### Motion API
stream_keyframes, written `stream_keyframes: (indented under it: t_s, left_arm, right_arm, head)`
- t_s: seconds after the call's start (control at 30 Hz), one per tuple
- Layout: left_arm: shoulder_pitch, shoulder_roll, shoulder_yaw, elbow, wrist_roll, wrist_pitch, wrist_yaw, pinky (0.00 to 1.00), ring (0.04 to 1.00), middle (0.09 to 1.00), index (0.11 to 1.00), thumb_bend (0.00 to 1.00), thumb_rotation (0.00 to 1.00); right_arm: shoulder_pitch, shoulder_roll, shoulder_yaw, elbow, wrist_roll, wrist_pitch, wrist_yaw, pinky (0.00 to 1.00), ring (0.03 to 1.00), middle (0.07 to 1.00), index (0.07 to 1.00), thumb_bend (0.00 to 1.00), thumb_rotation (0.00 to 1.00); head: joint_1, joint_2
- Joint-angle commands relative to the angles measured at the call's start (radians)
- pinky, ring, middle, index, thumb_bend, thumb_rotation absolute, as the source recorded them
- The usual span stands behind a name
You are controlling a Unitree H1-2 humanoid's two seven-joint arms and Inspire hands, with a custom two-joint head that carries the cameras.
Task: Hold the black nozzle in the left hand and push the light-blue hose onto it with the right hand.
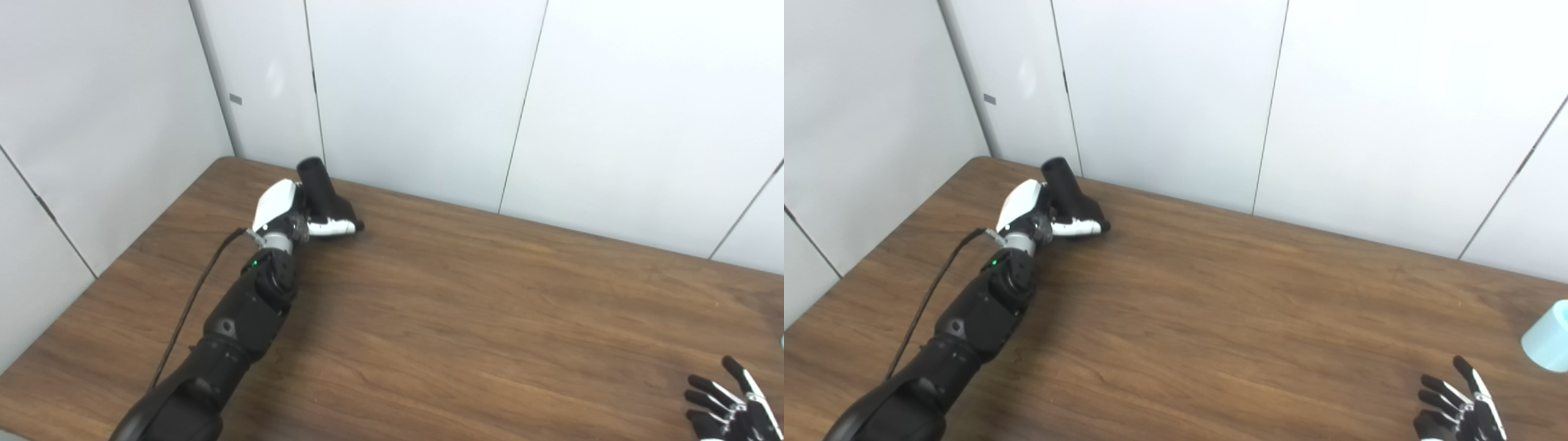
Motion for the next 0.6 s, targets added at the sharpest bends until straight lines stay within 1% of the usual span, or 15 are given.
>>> stream_keyframes:
  t_s: [0.0,0.07,0.17,0.27,0.4,0.43,0.57]
  left_arm:
    - [-0.002,-0.003,-0.016,-0.041,0.018,-0.014,-0.005,1.00,0.766,0.548,0.457,0.51,0.00]
    - [0.015,-0.007,-0.027,-0.058,0.030,-0.028,0.005,0.98,0.761,0.544,0.457,0.51,0.00]
    - [0.051,-0.018,-0.048,-0.093,0.062,-0.048,0.030,0.94,0.742,0.541,0.455,0.52,0.00]
    - [0.082,-0.025,-0.082,-0.128,0.112,-0.048,0.049,0.92,0.722,0.532,0.456,0.52,0.00]
    - [0.120,-0.035,-0.131,-0.168,0.178,-0.056,0.068,0.94,0.688,0.510,0.474,0.52,0.00]
    - [0.125,-0.036,-0.138,-0.172,0.187,-0.059,0.071,0.94,0.680,0.504,0.480,0.52,0.00]
    - [0.157,-0.061,-0.163,-0.220,0.214,-0.063,0.072,0.97,0.676,0.483,0.494,0.52,0.00]
  right_arm:
    - [0.029,0.015,0.007,0.040,0.010,-0.016,0.000,0.65,0.750,0.770,0.908,0.58,0.72]
    - [0.026,0.017,0.008,0.045,0.019,-0.022,0.003,0.63,0.737,0.776,0.915,0.56,0.72]
    - [0.019,0.022,0.010,0.051,0.024,-0.029,0.003,0.61,0.712,0.778,0.917,0.52,0.73]
    - [0.009,0.027,0.011,0.064,0.027,-0.041,0.000,0.62,0.740,0.780,0.922,0.47,0.73]
    - [-0.008,0.034,0.013,0.090,0.008,-0.055,-0.011,0.62,0.737,0.778,0.924,0.45,0.78]
    - [-0.011,0.036,0.014,0.095,0.005,-0.059,-0.012,0.62,0.735,0.778,0.924,0.45,0.79]
    - [-0.020,0.046,0.022,0.098,-0.017,-0.051,-0.017,0.62,0.746,0.784,0.925,0.43,0.81]
  head:
    - [-0.008,0.001]
    - [-0.016,0.002]
    - [-0.028,0.003]
    - [-0.039,-0.002]
    - [-0.069,-0.006]
    - [-0.069,-0.006]
    - [-0.115,-0.003]
